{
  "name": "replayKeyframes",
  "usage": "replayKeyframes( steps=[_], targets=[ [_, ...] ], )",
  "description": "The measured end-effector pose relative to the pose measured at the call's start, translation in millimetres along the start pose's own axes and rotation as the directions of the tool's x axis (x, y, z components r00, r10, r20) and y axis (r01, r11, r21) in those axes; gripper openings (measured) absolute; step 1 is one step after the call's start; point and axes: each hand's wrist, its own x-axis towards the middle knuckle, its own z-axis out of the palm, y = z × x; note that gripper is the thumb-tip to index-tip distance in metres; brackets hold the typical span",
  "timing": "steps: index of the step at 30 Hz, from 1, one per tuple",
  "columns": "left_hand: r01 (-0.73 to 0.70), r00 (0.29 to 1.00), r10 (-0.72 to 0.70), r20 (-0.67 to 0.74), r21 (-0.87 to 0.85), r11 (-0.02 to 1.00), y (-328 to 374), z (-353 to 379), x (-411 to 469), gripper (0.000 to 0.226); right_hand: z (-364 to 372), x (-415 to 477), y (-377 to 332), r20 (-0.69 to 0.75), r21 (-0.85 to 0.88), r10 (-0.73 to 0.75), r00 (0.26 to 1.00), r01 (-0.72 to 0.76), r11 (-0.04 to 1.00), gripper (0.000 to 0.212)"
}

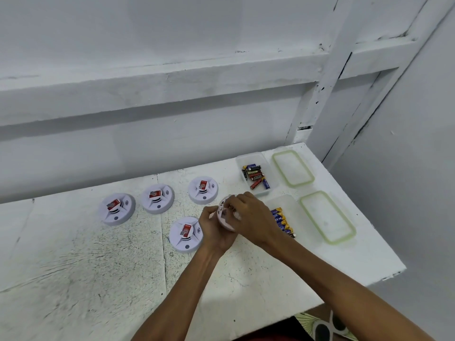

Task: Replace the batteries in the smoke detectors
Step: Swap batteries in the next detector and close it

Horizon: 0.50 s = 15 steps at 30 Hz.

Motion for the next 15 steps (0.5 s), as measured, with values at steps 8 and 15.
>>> replayKeyframes(
  steps=[8,15],
  targets=[
    [0.075,0.997,-0.075,0.003,0.006,0.997,4,-4,1,0.045,-28,-4,27,-0.061,0.439,0.403,0.913,-0.338,0.833,0.009],
    [0.073,0.996,-0.066,-0.051,0.137,0.988,7,-3,1,0.047,-53,-40,72,0.052,0.309,0.628,0.777,-0.611,0.729,0.012]
  ],
)
